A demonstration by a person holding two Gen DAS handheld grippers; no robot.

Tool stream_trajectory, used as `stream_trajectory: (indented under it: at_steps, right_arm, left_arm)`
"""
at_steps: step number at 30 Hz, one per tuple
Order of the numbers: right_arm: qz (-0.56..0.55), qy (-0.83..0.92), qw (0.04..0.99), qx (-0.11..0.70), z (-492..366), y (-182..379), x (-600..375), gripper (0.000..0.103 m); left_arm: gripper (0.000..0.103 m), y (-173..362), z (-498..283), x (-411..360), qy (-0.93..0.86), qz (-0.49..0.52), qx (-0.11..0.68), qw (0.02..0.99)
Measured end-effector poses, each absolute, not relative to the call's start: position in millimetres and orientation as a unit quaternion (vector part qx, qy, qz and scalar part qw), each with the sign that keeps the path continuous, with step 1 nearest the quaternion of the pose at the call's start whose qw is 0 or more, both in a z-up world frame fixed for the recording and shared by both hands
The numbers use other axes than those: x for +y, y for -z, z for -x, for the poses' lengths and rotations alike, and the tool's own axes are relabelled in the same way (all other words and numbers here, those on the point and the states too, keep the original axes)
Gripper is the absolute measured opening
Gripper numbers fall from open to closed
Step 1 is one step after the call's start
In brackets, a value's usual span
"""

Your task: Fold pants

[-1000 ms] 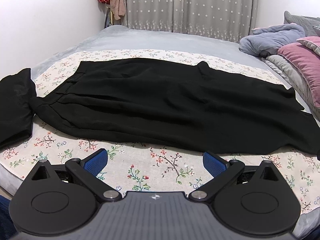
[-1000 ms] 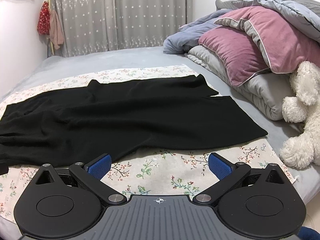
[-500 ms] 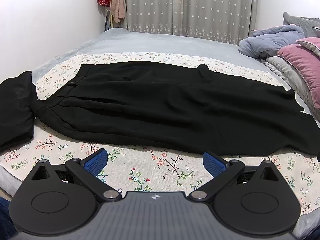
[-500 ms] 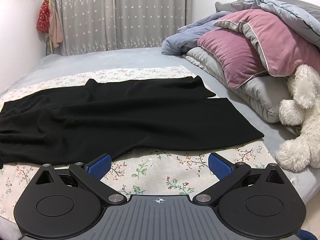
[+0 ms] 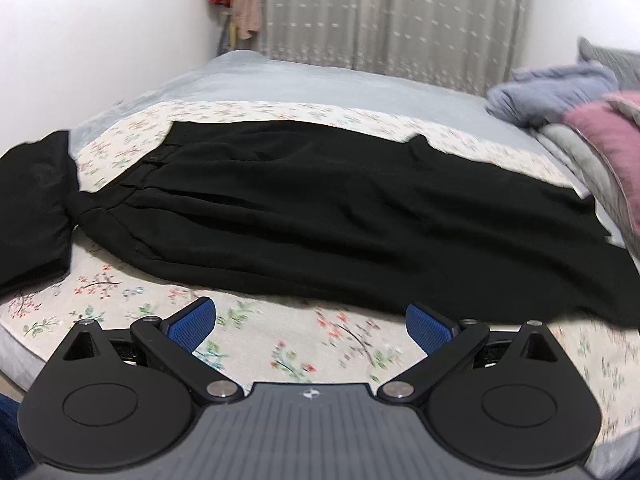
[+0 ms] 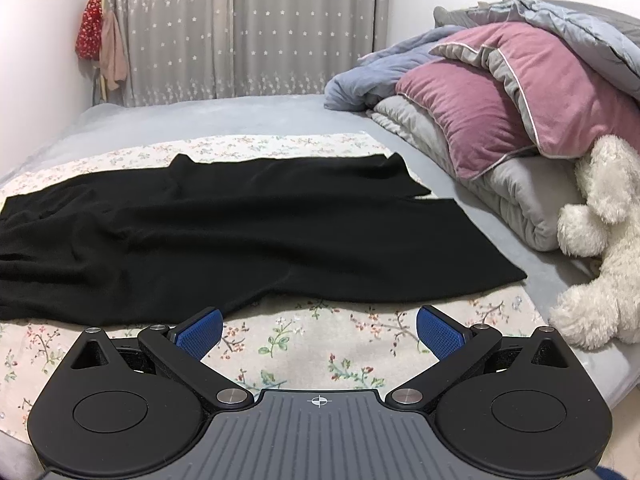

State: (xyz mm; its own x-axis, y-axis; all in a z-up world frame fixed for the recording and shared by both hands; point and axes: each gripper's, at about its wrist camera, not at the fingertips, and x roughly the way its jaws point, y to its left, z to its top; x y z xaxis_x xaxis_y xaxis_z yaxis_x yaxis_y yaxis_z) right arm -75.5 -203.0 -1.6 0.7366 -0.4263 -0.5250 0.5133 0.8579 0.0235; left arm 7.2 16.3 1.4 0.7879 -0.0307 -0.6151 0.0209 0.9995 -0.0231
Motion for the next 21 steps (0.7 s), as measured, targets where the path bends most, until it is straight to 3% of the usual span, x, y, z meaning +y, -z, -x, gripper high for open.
stream_trajectory:
  at_steps: [5,10,21]
  right_arm:
    - [-0.070,0.263,0.925,0.266,77,-1,-212,0.103]
    - [-0.082,0.246,0.941,0.217,87,1,-232,0.103]
    - [-0.232,0.281,0.880,0.306,36,12,-354,0.103]
  left_arm:
    - [0.103,-5,-26,52,-0.003,0.058,0.341,0.938]
    - [0.103,-6,-53,92,-0.038,0.091,0.368,0.925]
    - [0.103,5,-134,201,-0.098,0.225,0.421,0.873]
